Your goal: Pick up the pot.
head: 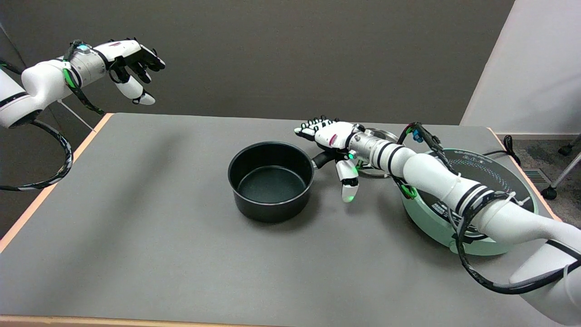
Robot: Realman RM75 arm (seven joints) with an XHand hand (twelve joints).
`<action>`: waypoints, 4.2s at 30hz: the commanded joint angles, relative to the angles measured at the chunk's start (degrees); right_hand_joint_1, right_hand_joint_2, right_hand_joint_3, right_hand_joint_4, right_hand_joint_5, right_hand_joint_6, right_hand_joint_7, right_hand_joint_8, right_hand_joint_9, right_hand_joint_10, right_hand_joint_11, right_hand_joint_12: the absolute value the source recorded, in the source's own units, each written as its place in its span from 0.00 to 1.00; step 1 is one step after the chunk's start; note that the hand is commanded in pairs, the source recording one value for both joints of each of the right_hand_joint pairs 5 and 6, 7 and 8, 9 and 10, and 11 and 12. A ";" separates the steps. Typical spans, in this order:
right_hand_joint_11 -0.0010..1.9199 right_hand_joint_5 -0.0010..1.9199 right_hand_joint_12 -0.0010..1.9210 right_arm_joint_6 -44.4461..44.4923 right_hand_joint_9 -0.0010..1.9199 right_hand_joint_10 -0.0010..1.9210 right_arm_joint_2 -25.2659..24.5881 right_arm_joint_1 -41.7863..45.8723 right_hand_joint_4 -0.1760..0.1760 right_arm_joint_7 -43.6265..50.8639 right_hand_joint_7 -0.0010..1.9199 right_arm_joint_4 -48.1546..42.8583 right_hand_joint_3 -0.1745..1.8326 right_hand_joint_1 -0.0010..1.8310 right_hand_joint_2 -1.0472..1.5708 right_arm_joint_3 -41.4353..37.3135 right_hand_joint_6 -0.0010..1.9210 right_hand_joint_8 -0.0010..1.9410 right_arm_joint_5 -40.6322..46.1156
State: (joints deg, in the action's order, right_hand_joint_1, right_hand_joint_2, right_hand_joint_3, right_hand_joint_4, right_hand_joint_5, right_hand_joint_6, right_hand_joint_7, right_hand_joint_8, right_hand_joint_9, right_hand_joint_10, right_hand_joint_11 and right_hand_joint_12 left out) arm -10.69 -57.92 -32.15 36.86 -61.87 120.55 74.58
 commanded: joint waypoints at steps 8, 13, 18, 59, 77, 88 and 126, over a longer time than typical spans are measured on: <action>0.01 0.01 0.01 1.55 0.01 0.01 -2.84 -3.27 0.53 0.08 0.01 6.97 0.60 0.71 0.08 0.41 0.01 0.01 0.07; 0.01 0.01 0.01 2.68 0.01 0.01 -2.75 -2.47 0.62 0.40 0.01 5.77 0.67 0.69 0.06 0.41 0.01 0.01 0.07; 0.01 0.01 0.01 3.07 0.01 0.01 -2.67 -1.91 0.69 0.39 0.01 5.46 0.68 0.69 0.06 0.41 0.01 0.01 0.07; 0.58 0.58 0.58 1.70 0.58 0.58 -1.96 -0.16 0.50 0.00 0.58 3.38 0.79 0.61 0.13 -1.11 0.58 0.57 2.63; 0.94 0.94 0.94 -4.84 0.94 0.94 -1.80 0.94 0.31 -4.46 0.94 3.77 0.71 0.65 0.34 -1.27 0.94 0.93 1.95; 1.00 1.00 0.99 -4.11 1.00 0.99 -0.92 -0.40 0.40 -3.99 1.00 1.93 0.61 0.73 0.43 -3.14 0.99 0.98 2.15; 1.00 1.00 1.00 8.68 1.00 1.00 0.45 4.16 0.39 -4.71 1.00 -6.79 0.69 0.69 0.65 -7.83 1.00 0.99 4.06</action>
State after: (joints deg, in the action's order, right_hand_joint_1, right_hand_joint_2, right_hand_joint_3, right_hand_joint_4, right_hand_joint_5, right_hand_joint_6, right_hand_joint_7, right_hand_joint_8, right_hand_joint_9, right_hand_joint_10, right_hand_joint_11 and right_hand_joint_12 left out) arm -10.42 -58.77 -32.24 32.70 -62.66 115.96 78.10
